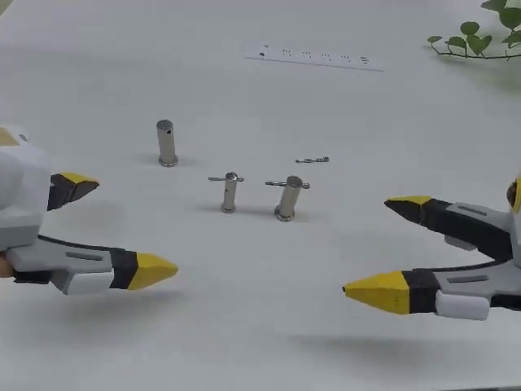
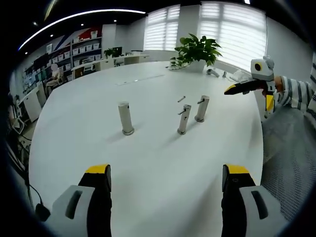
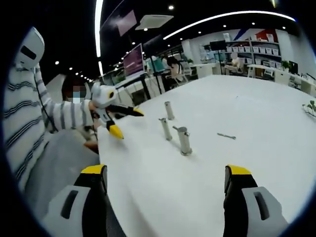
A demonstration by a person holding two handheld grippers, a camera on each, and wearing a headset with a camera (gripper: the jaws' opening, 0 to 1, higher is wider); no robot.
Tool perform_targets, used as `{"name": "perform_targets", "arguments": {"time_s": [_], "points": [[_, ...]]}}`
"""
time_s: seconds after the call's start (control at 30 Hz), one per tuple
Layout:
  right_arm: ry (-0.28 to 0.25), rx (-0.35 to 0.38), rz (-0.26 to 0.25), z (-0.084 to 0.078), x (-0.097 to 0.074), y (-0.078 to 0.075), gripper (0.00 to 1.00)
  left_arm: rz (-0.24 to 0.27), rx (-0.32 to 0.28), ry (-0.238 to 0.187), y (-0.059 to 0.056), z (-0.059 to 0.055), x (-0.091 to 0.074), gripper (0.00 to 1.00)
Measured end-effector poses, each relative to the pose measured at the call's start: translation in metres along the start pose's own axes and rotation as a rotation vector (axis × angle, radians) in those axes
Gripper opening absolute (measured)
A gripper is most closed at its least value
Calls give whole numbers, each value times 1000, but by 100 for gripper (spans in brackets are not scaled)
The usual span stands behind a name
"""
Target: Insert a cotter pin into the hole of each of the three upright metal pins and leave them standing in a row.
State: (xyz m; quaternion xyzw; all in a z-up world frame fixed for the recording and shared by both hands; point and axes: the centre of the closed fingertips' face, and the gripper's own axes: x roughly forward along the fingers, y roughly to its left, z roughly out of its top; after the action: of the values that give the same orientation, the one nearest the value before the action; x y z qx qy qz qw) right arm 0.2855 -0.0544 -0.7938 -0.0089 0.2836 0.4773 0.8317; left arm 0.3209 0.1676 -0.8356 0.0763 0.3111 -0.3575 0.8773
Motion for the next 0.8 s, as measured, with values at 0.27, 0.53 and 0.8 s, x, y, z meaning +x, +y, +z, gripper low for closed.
{"name": "perform_targets", "arguments": {"time_s": [0.27, 0.53, 0.8], "points": [[7, 43, -19, -9, 0, 2, 100, 115, -18, 6, 26, 2, 5, 84], [1, 52, -30, -12, -4, 9, 100, 213, -13, -62, 55, 25, 5, 71], [-11, 55, -52, -9, -8, 11, 100, 238, -36, -117, 68, 44, 25, 58]]}}
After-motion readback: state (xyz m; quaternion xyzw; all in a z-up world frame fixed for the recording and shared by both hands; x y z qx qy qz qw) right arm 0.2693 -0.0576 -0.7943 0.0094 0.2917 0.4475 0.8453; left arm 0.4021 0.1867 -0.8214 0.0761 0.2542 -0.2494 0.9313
